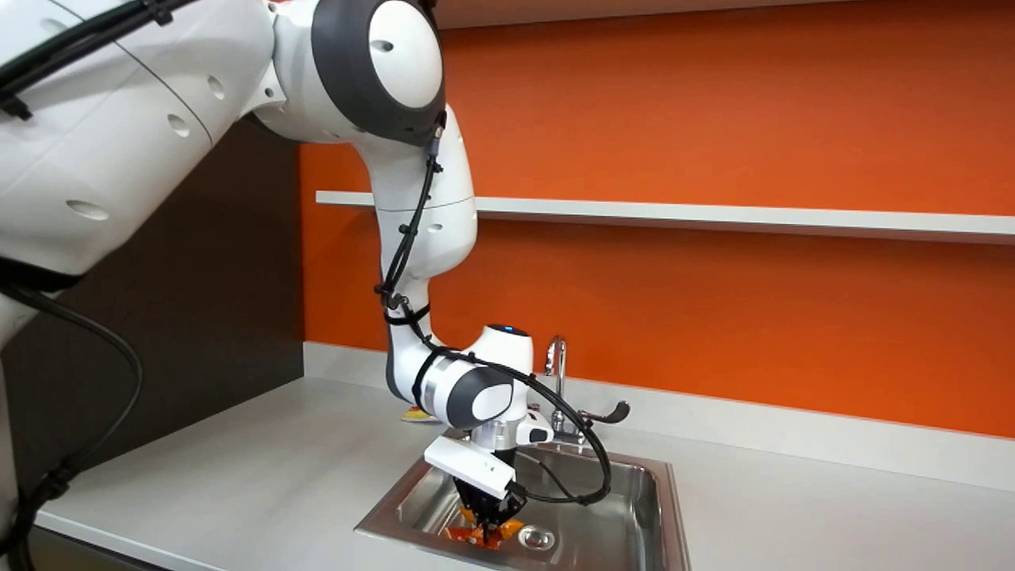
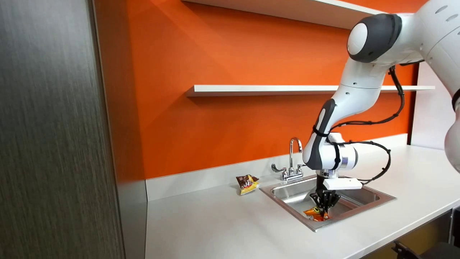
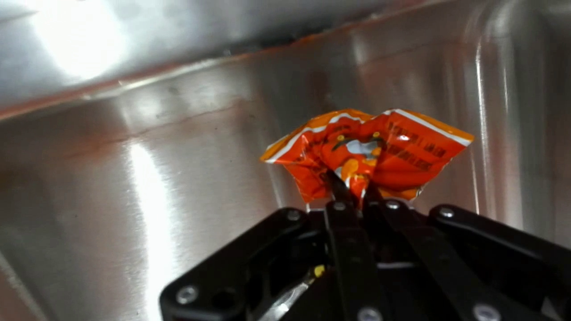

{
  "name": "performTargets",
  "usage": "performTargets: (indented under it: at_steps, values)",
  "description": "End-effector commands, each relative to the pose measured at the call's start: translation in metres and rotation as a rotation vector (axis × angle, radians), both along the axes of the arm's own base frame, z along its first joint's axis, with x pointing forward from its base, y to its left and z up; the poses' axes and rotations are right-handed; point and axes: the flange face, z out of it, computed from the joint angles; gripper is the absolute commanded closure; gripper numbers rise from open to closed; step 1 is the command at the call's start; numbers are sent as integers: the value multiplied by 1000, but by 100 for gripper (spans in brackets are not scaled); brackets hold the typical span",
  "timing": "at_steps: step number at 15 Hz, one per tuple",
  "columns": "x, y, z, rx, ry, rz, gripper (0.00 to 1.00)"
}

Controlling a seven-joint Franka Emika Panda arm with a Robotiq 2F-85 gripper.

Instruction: Put the orange package in the sink

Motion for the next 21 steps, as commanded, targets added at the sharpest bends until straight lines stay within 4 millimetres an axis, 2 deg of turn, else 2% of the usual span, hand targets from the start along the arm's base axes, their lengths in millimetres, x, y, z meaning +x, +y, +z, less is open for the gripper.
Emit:
performTargets:
  at_steps: [1,2,3,7,12,16,21]
  values:
    - [2,-4,-6,19,-23,10,98]
    - [1,-4,-8,19,-24,7,75]
    - [-1,-4,-9,16,-24,6,65]
    - [0,1,2,12,-48,12,36]
    - [8,14,36,10,-107,37,0]
    - [4,26,74,-12,-124,73,0]
    - [-32,44,118,-44,-75,131,0]
